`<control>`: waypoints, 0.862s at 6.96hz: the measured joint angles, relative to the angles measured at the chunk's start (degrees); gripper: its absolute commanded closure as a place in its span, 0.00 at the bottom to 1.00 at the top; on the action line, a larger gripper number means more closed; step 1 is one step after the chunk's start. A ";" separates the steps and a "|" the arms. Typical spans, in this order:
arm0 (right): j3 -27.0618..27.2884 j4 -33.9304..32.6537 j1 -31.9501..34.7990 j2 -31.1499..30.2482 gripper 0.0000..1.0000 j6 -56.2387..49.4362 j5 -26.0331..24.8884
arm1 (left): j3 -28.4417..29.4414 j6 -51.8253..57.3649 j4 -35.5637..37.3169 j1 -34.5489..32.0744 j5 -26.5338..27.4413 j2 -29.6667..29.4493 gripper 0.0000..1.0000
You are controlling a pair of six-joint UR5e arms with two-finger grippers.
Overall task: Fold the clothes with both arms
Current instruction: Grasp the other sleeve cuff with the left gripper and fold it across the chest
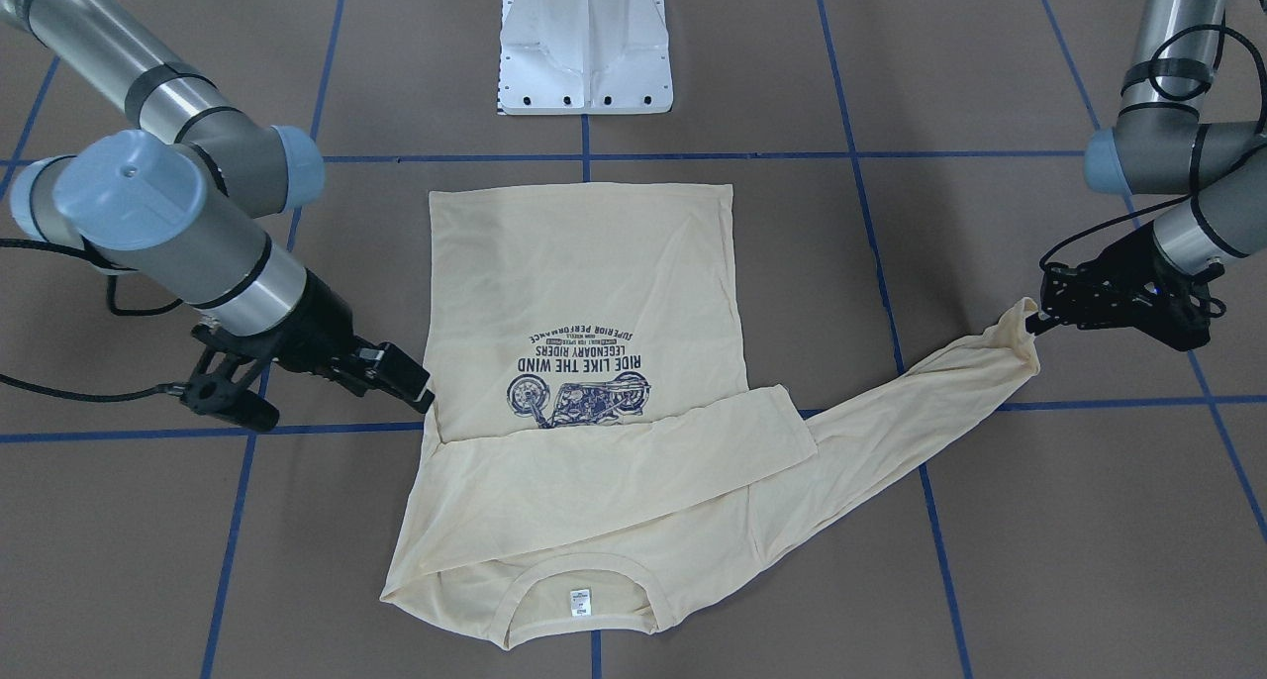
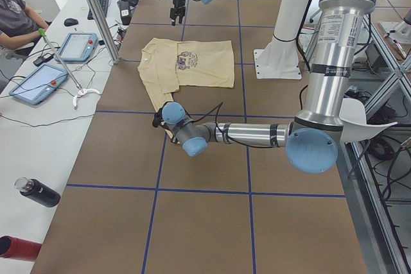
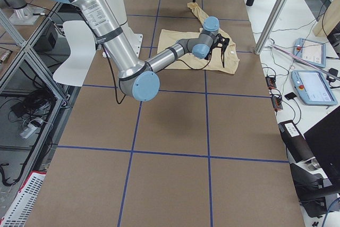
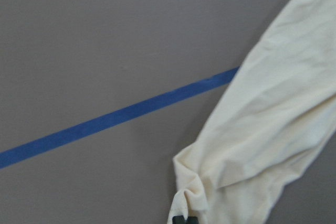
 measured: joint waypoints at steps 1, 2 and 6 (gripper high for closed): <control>1.04 0.55 2.90 -3.50 0.01 -4.08 2.59 | -3.07 -8.89 0.34 0.01 -0.53 -3.87 1.00; 1.23 0.74 5.58 -6.42 0.01 -9.55 4.17 | -4.37 -19.32 0.47 0.95 -0.51 -9.50 1.00; 0.87 0.83 11.41 -14.44 0.01 -23.88 5.01 | 2.83 -53.52 0.55 13.43 14.52 -35.71 1.00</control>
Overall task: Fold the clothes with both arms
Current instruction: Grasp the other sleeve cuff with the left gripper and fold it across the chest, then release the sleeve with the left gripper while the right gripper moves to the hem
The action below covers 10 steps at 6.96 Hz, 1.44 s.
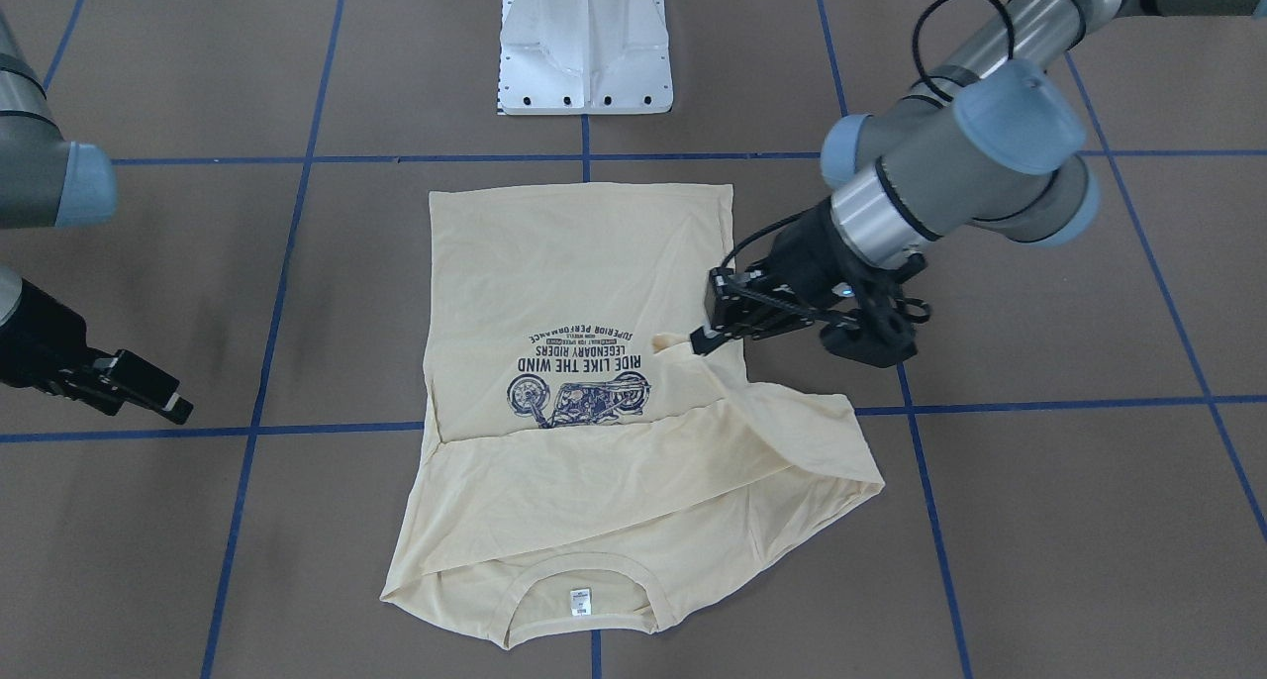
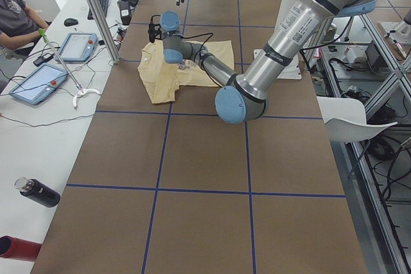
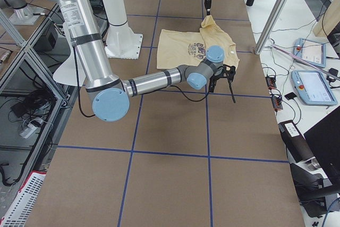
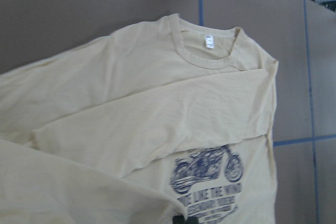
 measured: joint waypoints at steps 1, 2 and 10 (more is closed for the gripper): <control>-0.02 0.02 0.80 -1.35 0.01 -2.20 0.00 | 5.77 -4.65 0.02 2.56 4.60 -7.20 1.00; -0.04 0.03 1.15 -2.07 0.01 -3.19 -0.08 | 11.08 -7.36 -0.01 5.37 9.77 -12.87 1.00; 0.35 0.22 -0.42 -1.78 0.01 2.53 -0.55 | 26.14 -14.22 -0.28 14.37 28.80 -25.75 0.14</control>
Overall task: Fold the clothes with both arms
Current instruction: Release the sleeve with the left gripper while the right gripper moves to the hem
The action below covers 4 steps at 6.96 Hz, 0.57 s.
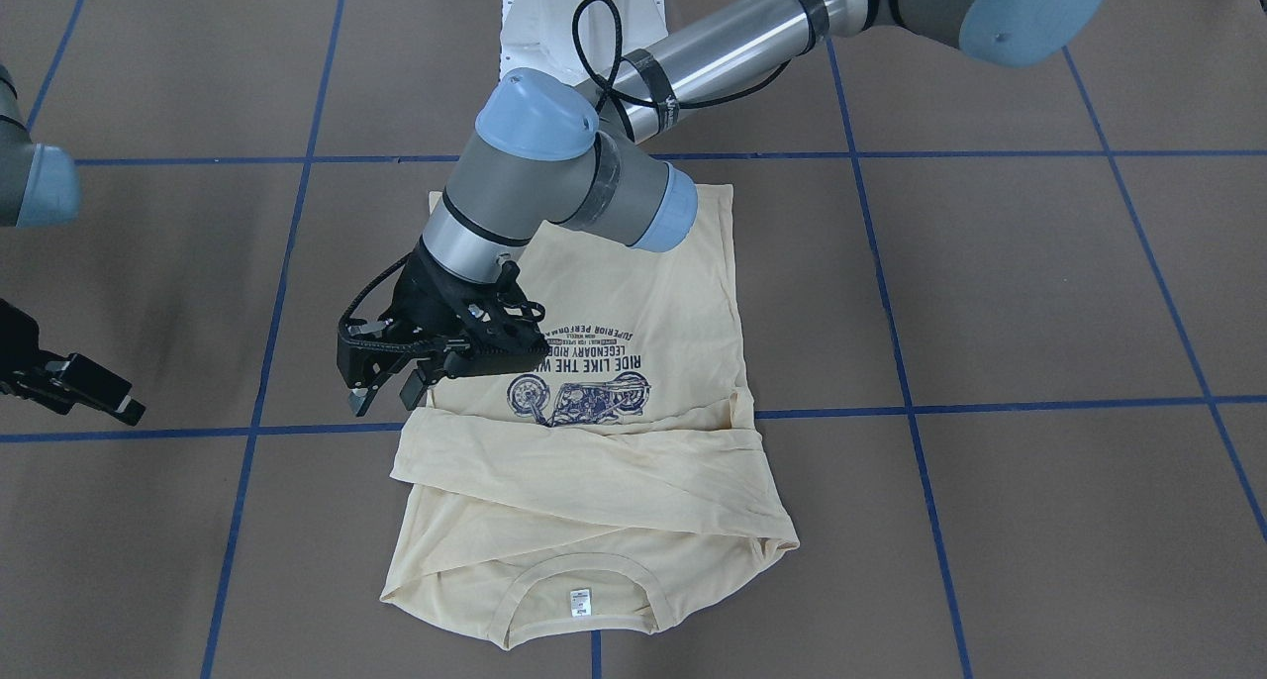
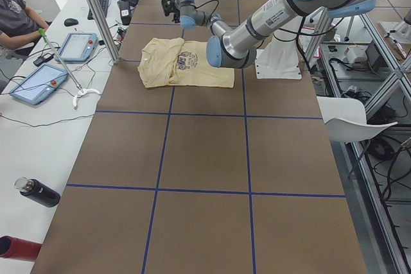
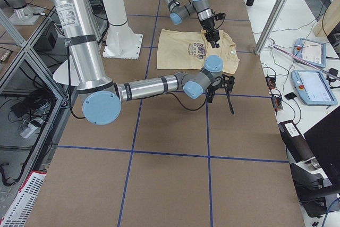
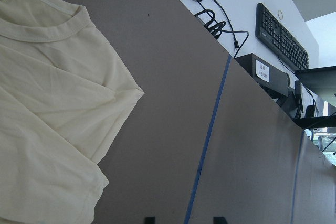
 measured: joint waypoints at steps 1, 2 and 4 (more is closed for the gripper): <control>3.45 0.07 -3.46 0.08 0.01 7.74 -1.13 | -1.84 0.37 0.50 -0.15 -1.14 1.00 0.17; 8.70 0.04 -9.62 -0.02 0.01 18.74 -6.23 | -7.36 0.91 1.43 -0.51 -3.54 5.02 0.17; 17.46 -0.89 -24.30 -0.51 0.02 37.04 -21.70 | -30.21 7.77 7.04 -2.30 -8.79 23.08 0.17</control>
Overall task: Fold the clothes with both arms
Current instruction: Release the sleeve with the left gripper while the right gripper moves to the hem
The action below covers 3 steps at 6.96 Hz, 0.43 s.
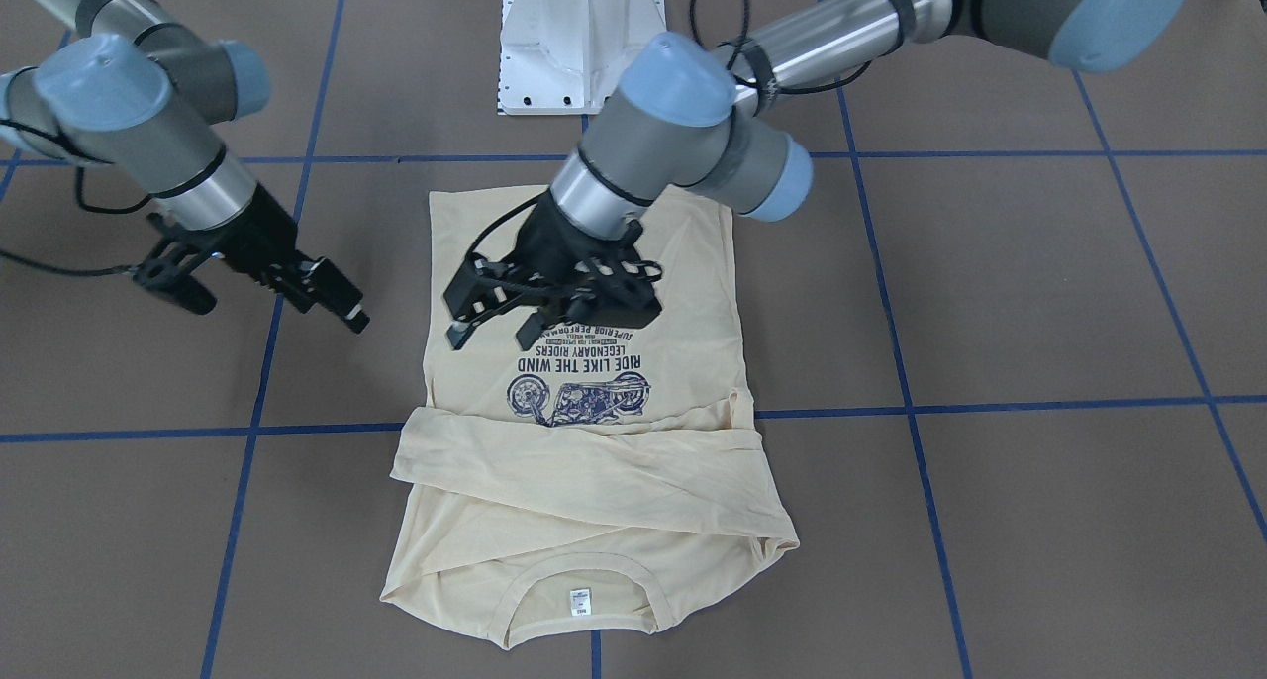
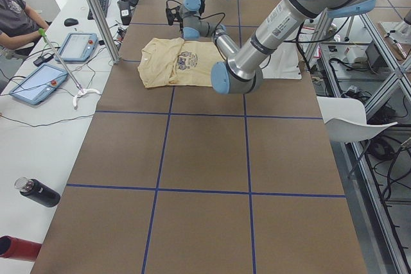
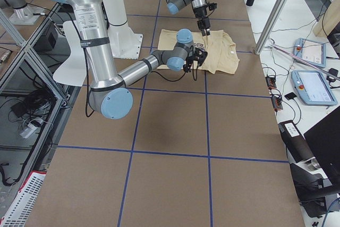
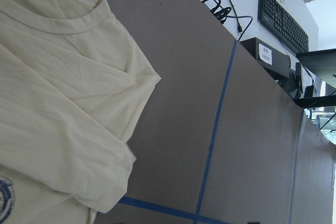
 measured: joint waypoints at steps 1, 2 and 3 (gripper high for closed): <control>2.37 -1.30 -6.31 -0.26 0.02 5.92 -6.46 | -10.06 5.43 3.73 -0.53 -0.92 8.13 0.17; 3.74 -3.47 -12.39 -0.39 0.04 10.44 -13.14 | -15.05 8.64 5.59 -0.77 -1.19 12.66 0.17; 4.44 -5.43 -17.03 -0.43 0.08 14.23 -18.09 | -16.66 9.91 6.28 -0.80 -1.18 14.44 0.17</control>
